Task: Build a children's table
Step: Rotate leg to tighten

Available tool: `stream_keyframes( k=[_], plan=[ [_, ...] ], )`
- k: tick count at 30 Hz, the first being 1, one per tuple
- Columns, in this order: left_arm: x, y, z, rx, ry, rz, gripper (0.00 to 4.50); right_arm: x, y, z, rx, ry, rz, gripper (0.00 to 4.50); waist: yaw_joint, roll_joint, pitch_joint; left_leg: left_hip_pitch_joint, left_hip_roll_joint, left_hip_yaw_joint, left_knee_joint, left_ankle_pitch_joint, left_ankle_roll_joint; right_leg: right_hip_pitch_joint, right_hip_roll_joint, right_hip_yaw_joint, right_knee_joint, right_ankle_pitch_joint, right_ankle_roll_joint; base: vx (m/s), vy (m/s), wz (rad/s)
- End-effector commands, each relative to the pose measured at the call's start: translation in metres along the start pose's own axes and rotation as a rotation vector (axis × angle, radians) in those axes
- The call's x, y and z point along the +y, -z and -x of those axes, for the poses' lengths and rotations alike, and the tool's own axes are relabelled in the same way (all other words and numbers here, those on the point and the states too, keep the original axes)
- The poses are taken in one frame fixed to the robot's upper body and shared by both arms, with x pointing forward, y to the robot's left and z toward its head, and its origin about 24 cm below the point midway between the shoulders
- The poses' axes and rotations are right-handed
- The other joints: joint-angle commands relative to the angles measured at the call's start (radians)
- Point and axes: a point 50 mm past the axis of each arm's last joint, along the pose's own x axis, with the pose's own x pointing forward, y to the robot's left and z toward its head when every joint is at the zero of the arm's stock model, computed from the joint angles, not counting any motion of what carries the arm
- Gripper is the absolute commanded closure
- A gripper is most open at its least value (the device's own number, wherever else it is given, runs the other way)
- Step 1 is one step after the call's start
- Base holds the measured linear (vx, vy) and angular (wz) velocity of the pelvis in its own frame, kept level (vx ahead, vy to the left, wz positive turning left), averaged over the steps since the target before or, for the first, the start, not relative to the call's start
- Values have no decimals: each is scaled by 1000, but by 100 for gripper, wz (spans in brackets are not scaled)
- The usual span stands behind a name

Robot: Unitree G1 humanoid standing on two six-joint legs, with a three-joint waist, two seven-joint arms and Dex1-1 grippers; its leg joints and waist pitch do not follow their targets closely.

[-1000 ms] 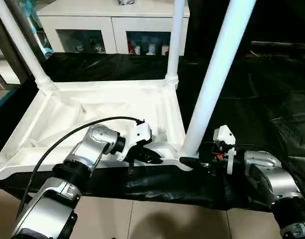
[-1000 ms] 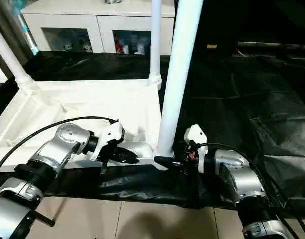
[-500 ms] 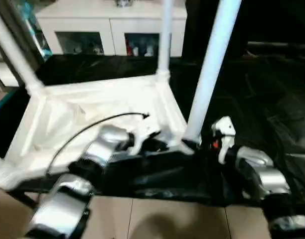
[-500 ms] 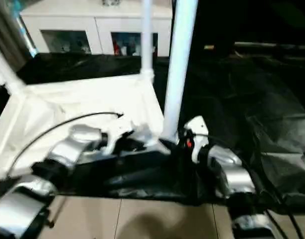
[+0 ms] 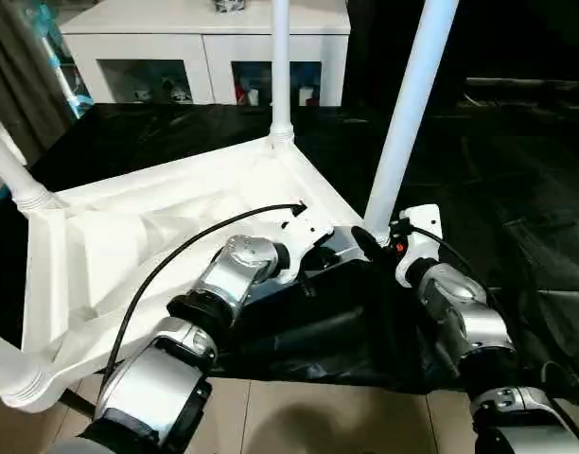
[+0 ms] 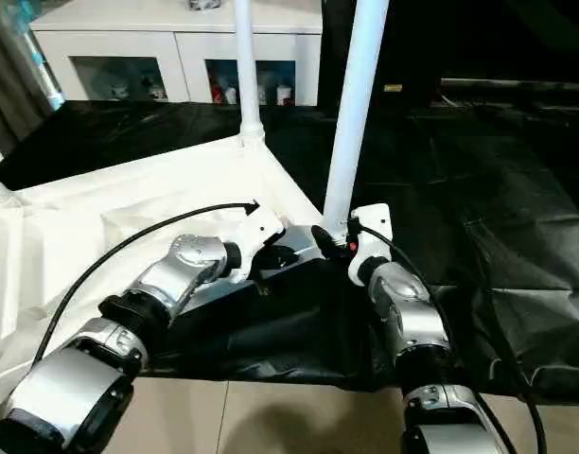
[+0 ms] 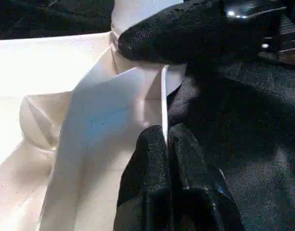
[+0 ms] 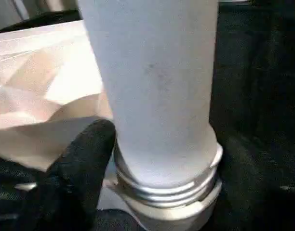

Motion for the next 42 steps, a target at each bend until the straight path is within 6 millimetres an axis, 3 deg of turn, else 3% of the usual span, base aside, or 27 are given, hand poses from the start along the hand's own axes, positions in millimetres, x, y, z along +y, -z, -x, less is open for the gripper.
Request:
stream_keyframes(
  k=[1,8,12,16,19,20,31,35,37,38,40,42],
  plan=[
    [-1,-5,2,-30,52,-50,450,18,7,-1,44,-171,24,71,5,-13,-71,-2,5,6,-63,-179,115,63,-35,22,-55,-144,-267,0,0,0],
    [-4,6,23,-19,249,-92,450,5,-4,20,42,-326,136,71,13,-11,-69,3,11,10,-63,-191,129,61,-36,24,-54,-157,-285,0,0,0],
    [-5,13,32,4,319,-100,450,3,-8,30,46,-424,148,71,25,-9,-68,10,17,15,-64,-200,120,53,-33,25,-52,-157,-293,0,0,0],
    [-6,19,42,25,376,-102,450,3,-10,39,75,-523,162,71,37,-9,-68,8,19,14,-66,-191,109,57,-34,26,-48,-152,-285,0,0,0],
    [-6,21,46,34,393,-101,450,3,-9,43,101,-571,171,86,39,-9,-69,6,17,14,-64,-188,106,57,-35,26,-47,-146,-283,0,0,0],
    [-6,22,47,35,397,-101,450,4,-8,44,110,-579,178,114,39,-11,-69,6,17,14,-64,-187,105,57,-36,26,-47,-149,-282,0,0,0],
    [-7,23,49,42,398,-96,450,9,-4,46,126,-617,165,178,38,-12,-69,5,16,13,-64,-171,98,57,-34,25,-48,-165,-270,0,0,0],
    [-5,18,40,21,320,-79,450,14,6,43,128,-556,124,182,38,-13,-68,5,15,14,-63,-171,98,55,-34,26,-50,-170,-268,0,0,0],
    [-1,12,31,0,238,-57,450,11,16,36,141,-418,109,183,36,-13,-64,8,14,14,-67,-203,84,51,-34,25,-57,-224,-257,0,0,0],
    [0,6,24,-17,181,-49,450,7,23,29,151,-289,76,183,32,-12,-60,17,11,15,-69,-248,55,43,-35,26,-68,-310,-235,0,0,0],
    [1,5,23,-21,170,-47,450,6,24,28,154,-262,67,183,25,-16,-59,9,6,8,-75,-270,37,51,-36,21,-74,-391,-196,0,0,0],
    [1,-3,11,-24,88,-29,450,7,31,17,147,-98,19,183,19,-15,-58,13,6,7,-74,-288,37,45,-37,25,-80,-402,-185,0,0,0]
  ],
)
